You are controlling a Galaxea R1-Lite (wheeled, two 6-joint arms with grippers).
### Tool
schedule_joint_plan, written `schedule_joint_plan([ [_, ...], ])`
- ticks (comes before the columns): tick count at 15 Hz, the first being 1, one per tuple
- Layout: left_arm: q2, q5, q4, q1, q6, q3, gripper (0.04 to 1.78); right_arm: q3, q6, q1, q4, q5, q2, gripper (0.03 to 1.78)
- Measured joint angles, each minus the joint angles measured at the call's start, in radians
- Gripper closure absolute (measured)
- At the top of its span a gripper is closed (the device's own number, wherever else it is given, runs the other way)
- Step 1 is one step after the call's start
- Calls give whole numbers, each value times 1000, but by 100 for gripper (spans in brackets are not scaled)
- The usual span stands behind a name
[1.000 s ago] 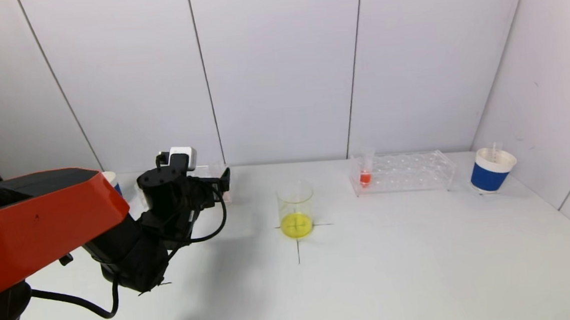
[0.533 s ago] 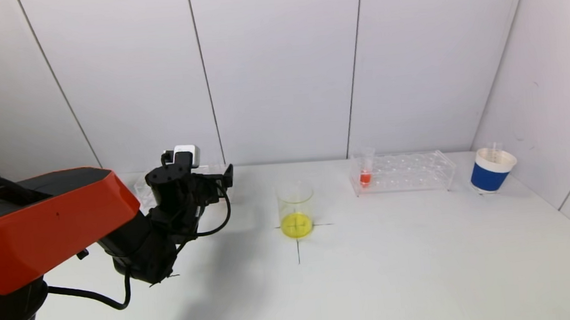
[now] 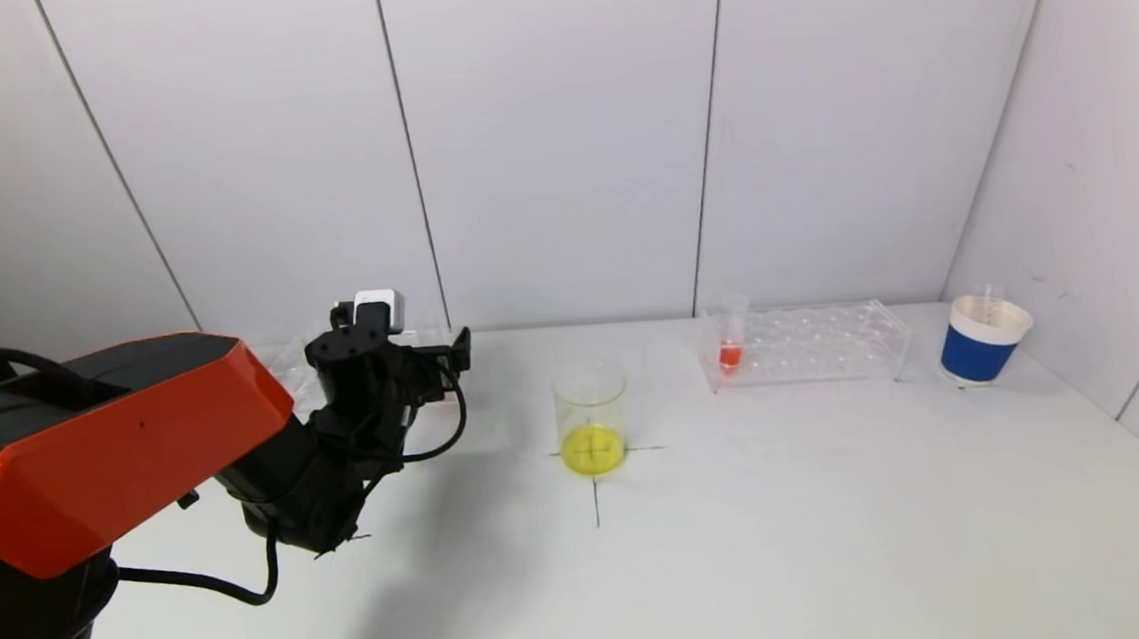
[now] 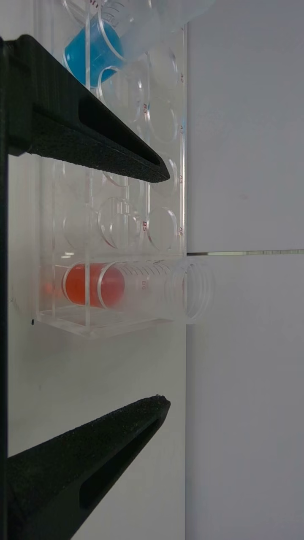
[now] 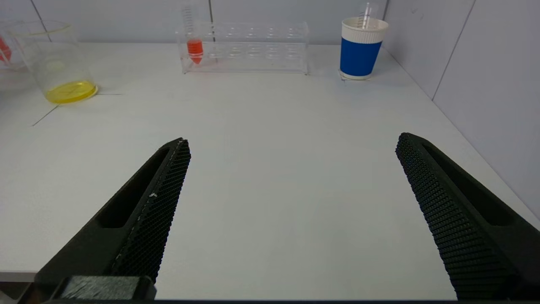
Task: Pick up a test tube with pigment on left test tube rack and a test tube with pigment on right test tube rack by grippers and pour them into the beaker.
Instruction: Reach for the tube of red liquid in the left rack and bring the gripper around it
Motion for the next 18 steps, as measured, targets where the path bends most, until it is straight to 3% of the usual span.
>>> schedule_joint_plan([
  [18, 68, -4, 47, 13, 0, -124, 6, 0, 0, 0, 0, 0, 0, 4],
])
